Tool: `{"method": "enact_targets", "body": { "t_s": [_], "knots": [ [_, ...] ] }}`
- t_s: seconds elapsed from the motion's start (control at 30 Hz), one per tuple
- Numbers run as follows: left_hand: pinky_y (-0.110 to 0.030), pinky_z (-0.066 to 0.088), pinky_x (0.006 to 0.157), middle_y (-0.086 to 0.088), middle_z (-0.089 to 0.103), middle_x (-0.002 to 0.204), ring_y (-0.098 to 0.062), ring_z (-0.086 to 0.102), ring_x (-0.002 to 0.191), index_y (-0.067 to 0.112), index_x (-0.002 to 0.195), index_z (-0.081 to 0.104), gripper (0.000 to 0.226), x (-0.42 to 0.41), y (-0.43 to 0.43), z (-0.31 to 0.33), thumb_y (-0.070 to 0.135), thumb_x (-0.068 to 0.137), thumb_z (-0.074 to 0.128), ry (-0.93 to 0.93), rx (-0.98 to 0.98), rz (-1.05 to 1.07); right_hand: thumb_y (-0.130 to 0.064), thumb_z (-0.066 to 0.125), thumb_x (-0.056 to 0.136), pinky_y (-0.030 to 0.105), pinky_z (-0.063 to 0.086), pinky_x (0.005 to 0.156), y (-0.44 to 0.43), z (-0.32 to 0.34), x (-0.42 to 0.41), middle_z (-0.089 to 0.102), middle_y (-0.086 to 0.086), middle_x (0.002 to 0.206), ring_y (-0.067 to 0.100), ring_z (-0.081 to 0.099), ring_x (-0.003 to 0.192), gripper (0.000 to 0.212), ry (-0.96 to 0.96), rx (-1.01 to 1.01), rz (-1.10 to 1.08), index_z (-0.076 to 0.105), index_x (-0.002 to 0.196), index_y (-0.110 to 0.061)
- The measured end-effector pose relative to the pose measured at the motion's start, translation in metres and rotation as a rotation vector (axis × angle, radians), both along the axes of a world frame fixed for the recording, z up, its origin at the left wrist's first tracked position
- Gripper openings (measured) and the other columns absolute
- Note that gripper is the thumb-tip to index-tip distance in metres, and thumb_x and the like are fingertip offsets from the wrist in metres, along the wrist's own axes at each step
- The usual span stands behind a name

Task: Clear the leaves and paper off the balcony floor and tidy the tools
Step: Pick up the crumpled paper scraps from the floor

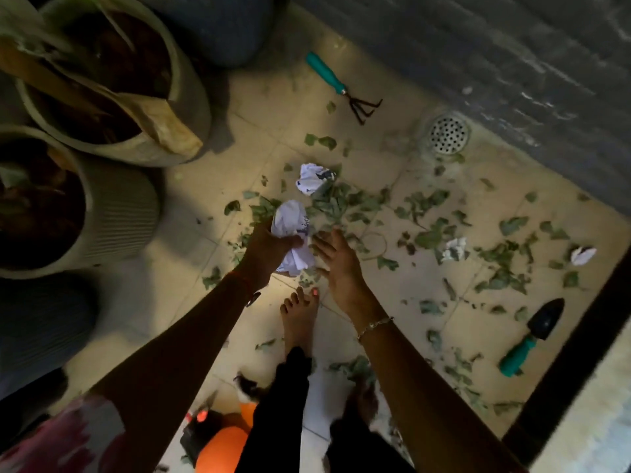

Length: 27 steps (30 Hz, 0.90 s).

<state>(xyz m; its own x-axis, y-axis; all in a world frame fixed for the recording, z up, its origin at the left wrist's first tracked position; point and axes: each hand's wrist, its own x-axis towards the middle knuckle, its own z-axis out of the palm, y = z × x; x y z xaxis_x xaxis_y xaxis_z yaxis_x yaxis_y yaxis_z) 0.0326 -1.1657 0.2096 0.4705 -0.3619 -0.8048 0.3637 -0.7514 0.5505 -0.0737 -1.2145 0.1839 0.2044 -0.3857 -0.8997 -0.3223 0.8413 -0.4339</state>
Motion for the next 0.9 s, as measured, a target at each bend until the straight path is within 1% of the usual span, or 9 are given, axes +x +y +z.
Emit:
{"method": "enact_targets", "body": {
  "t_s": [0.17,0.27,0.33,0.43,0.6,0.7,0.77,0.83,0.9],
  "knots": [
    [-0.013,0.044,0.051,-0.009,0.06,0.094,-0.015,0.056,0.064,-0.007,0.113,0.06,0.034,0.02,-0.018,-0.046,-0.011,0.079,0.064,0.008,0.035,-0.04,-0.024,0.05,0.094,0.038,0.044,0.076,-0.029,-0.068,0.014,0.065,0.024,0.084,0.035,0.061,0.086,0.034,0.24,-0.36,0.518,0.065,0.079,0.004],
    [-0.021,0.045,0.058,-0.01,0.057,0.099,-0.02,0.056,0.07,-0.005,0.117,0.058,0.037,0.031,-0.022,-0.076,-0.01,0.081,0.063,0.021,0.032,0.008,-0.025,0.045,0.085,0.031,0.039,0.085,-0.053,-0.11,0.028,0.064,0.024,0.109,0.032,0.059,0.103,0.042,0.309,-0.591,0.813,0.064,0.105,0.007],
    [-0.025,0.045,0.061,-0.01,0.057,0.101,-0.023,0.057,0.078,-0.004,0.119,0.057,0.039,0.037,-0.022,-0.092,-0.01,0.081,0.063,0.02,0.036,0.049,-0.015,0.049,0.089,0.034,0.039,0.095,-0.07,-0.134,0.039,0.058,0.019,0.124,0.031,0.053,0.116,0.036,0.334,-0.735,0.926,0.057,0.121,-0.001],
    [-0.021,0.045,0.059,-0.01,0.058,0.101,-0.017,0.057,0.07,-0.005,0.118,0.057,0.038,0.046,-0.022,-0.123,-0.009,0.081,0.063,0.03,0.042,0.086,-0.015,0.051,0.092,0.039,0.034,0.102,-0.093,-0.17,0.057,0.042,0.011,0.142,0.031,0.037,0.13,0.05,0.372,-0.94,1.179,0.039,0.14,-0.014],
    [-0.029,0.05,0.076,-0.012,0.061,0.107,-0.025,0.059,0.095,-0.003,0.12,0.057,0.044,0.056,-0.028,-0.161,-0.007,0.077,0.068,0.05,0.019,0.071,-0.016,0.044,0.095,0.047,0.028,0.104,-0.105,-0.199,0.078,0.032,0.015,0.144,0.037,0.031,0.13,0.055,0.474,-1.09,1.567,0.026,0.146,-0.021],
    [-0.029,0.047,0.085,-0.007,0.061,0.107,-0.022,0.058,0.098,0.002,0.122,0.057,0.046,0.055,-0.037,-0.167,-0.005,0.077,0.069,0.036,0.025,0.063,-0.01,0.04,0.093,0.047,0.029,0.103,-0.104,-0.2,0.078,0.045,0.015,0.133,0.035,0.037,0.125,0.043,0.479,-1.289,1.585,0.038,0.136,-0.011],
    [-0.024,0.051,0.077,-0.002,0.066,0.1,-0.019,0.062,0.094,0.004,0.12,0.057,0.045,0.047,-0.046,-0.157,-0.003,0.078,0.068,0.096,-0.013,0.056,-0.009,0.043,0.092,0.045,0.029,0.102,-0.107,-0.191,0.064,0.049,0.015,0.129,0.035,0.037,0.126,0.035,0.446,-1.317,1.501,0.049,0.126,-0.007],
    [-0.02,0.055,0.067,0.007,0.072,0.086,-0.012,0.068,0.082,0.005,0.118,0.057,0.049,0.041,-0.051,-0.145,0.003,0.072,0.073,0.208,-0.104,0.087,-0.005,0.047,0.089,0.039,0.037,0.096,-0.107,-0.186,0.055,0.056,0.016,0.123,0.033,0.047,0.119,0.032,0.296,-1.219,1.159,0.057,0.12,-0.005],
    [-0.021,0.055,0.067,0.012,0.072,0.082,-0.005,0.068,0.077,0.01,0.117,0.057,0.051,0.035,-0.055,-0.133,0.008,0.068,0.073,0.271,-0.166,0.067,-0.001,0.055,0.085,0.022,0.044,0.087,-0.101,-0.166,0.048,0.065,0.019,0.113,0.03,0.061,0.107,0.031,0.052,-0.957,0.7,0.064,0.114,0.002]
  ]
}}
